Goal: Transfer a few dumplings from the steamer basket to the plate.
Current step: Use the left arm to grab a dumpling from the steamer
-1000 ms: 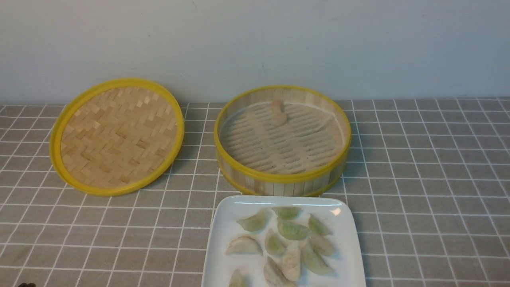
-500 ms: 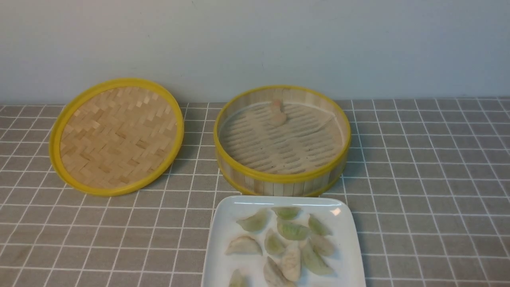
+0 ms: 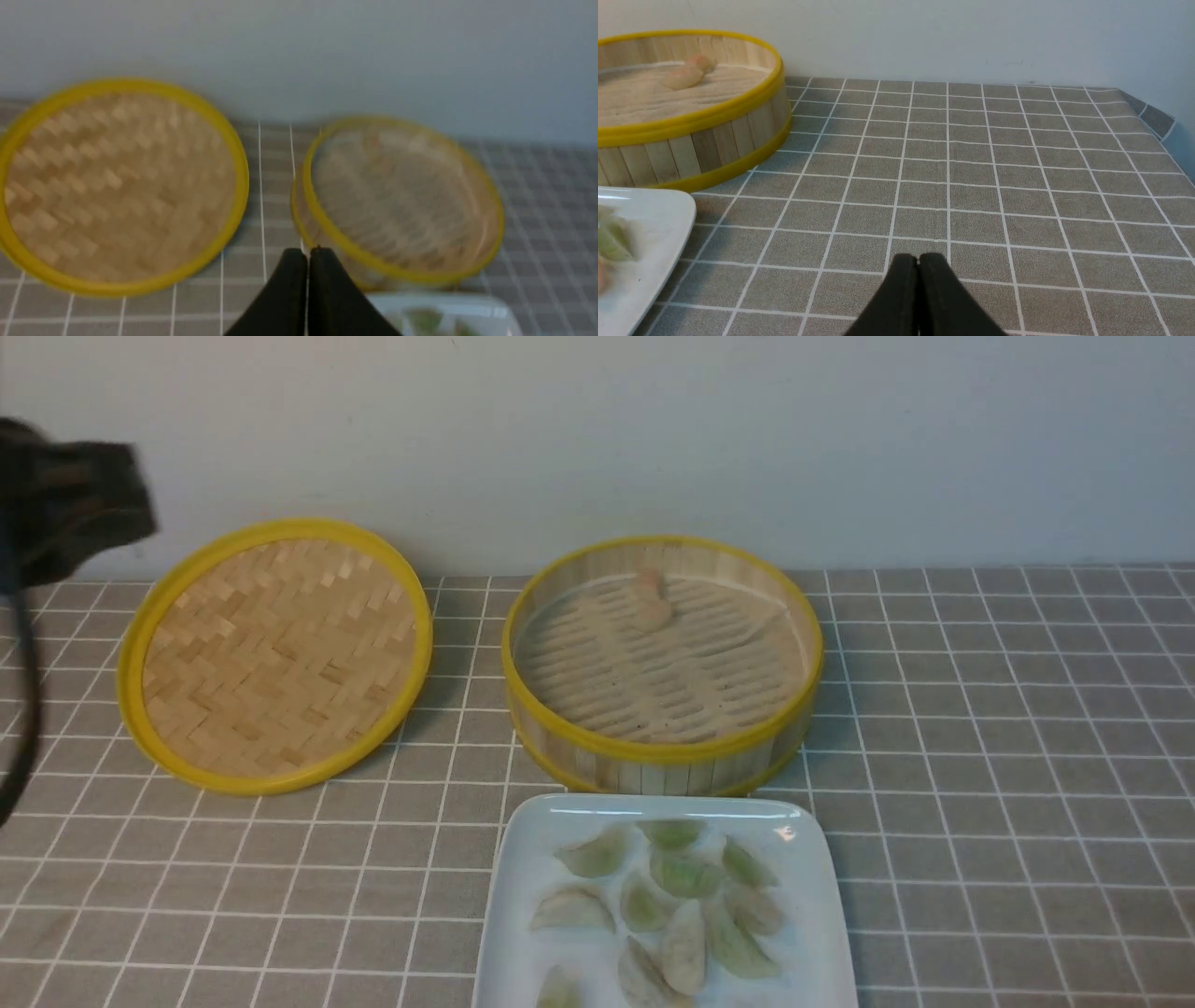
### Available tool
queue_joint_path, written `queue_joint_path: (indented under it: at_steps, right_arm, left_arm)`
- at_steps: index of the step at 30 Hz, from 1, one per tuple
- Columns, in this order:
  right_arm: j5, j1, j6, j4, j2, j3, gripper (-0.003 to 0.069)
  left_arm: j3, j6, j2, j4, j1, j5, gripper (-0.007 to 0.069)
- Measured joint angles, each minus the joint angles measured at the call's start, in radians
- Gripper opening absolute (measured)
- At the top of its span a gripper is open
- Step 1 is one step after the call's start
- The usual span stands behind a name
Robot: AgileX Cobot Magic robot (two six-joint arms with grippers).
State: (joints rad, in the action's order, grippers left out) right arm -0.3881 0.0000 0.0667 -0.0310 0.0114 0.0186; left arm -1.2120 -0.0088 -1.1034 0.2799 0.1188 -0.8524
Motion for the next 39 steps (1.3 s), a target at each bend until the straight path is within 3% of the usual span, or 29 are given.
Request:
queue_joint_path:
  at_steps: [5,10,12,19,24,34,39]
  right_arm:
    - [0.000,0.000,0.000,0.000,0.000,0.000,-0.0009]
    - [0.001,0.000,0.000,0.000,0.000,0.000,-0.0009]
    - [0.001,0.000,0.000,0.001,0.000,0.000,-0.0009]
    - [0.001,0.000,0.000,0.001,0.000,0.000,-0.0009]
    - [0.001,0.000,0.000,0.001,0.000,0.000,-0.0009]
    - [0.001,0.000,0.000,0.003,0.000,0.000,-0.0009]
    - [0.001,0.000,0.000,0.003,0.000,0.000,-0.0009]
  left_arm:
    - [-0.465,0.118,-0.524,-0.004,0.082,-0.326,-0.0008]
    - [-0.844,0.123,-0.856,-0.069,0.174,-0.376,-0.0008]
    - [-1.108,0.129,-1.045,-0.102,0.235,-0.382,-0.0008]
    - [-1.680,0.173,-1.424,-0.079,0.309,-0.396,-0.0008]
    - [-1.722,0.184,-1.541,-0.053,0.310,-0.400,-0.0008]
    - [-1.722,0.350,-1.688,-0.031,0.287,-0.402,-0.0003]
    - [-1.723,0.447,-1.692,0.006,0.286,-0.402,0.0052]
